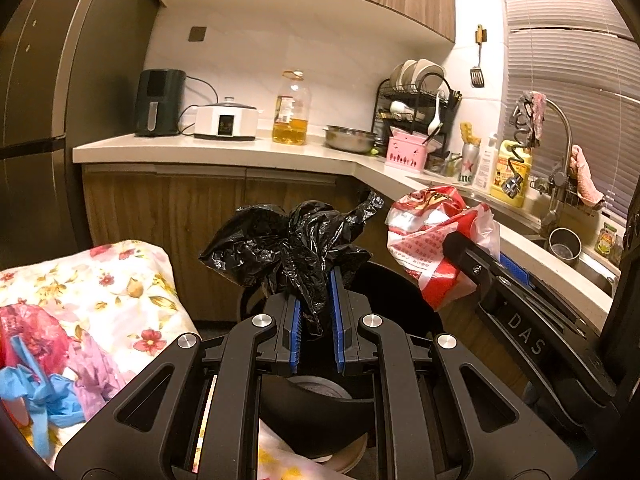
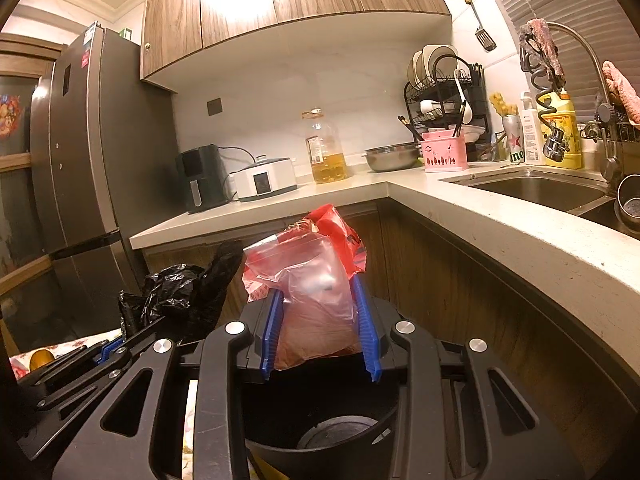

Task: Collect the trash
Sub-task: 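Carry both held bags over the black trash bin with both tools, then open both tools to drop the bags into the black bin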

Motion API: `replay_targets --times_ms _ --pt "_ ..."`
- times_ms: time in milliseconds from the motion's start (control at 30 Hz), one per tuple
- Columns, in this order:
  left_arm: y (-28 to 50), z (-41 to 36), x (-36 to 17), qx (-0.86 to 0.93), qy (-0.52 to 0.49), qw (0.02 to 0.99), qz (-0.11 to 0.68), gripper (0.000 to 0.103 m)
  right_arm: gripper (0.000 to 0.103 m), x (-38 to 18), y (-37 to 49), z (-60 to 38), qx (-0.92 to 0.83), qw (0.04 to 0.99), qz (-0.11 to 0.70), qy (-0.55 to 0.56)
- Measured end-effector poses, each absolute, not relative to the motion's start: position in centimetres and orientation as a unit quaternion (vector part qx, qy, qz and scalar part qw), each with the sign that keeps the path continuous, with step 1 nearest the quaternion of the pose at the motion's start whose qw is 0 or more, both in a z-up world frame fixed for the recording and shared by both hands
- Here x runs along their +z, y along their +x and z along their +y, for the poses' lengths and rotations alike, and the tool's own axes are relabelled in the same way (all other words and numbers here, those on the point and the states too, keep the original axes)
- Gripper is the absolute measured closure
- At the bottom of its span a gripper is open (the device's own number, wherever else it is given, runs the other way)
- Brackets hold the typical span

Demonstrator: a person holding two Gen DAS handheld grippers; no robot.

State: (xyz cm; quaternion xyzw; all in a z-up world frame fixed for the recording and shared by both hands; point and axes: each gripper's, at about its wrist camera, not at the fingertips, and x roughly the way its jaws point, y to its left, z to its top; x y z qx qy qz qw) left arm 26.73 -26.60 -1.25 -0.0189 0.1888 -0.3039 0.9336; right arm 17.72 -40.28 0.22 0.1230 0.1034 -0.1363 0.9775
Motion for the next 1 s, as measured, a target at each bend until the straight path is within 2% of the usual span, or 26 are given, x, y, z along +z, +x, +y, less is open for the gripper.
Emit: replay_targets --times_ms 333,667,800,1000 --pt "28.0 -27.6 -1.9 -0.314 -0.02 0.928 0.201 0.091 0.065 -0.1 18.4 -40.9 -0.134 0.977 0.102 0.128" --pt "29.3 -28.4 -3.0 -0.322 -0.025 0.921 0.217 0.089 0.054 -0.7 19.2 -42.2 -0.132 0.974 0.109 0.15" --pt "29.6 -28.5 -3.5 -0.326 -0.028 0.917 0.227 0.083 0.051 -1.0 19.4 -42.6 -0.132 0.972 0.114 0.16" --pt "29.6 -28.3 -4.2 -0.313 -0.027 0.92 0.236 0.059 0.047 -1.1 19.3 -42.8 -0.137 0.97 0.119 0.161"
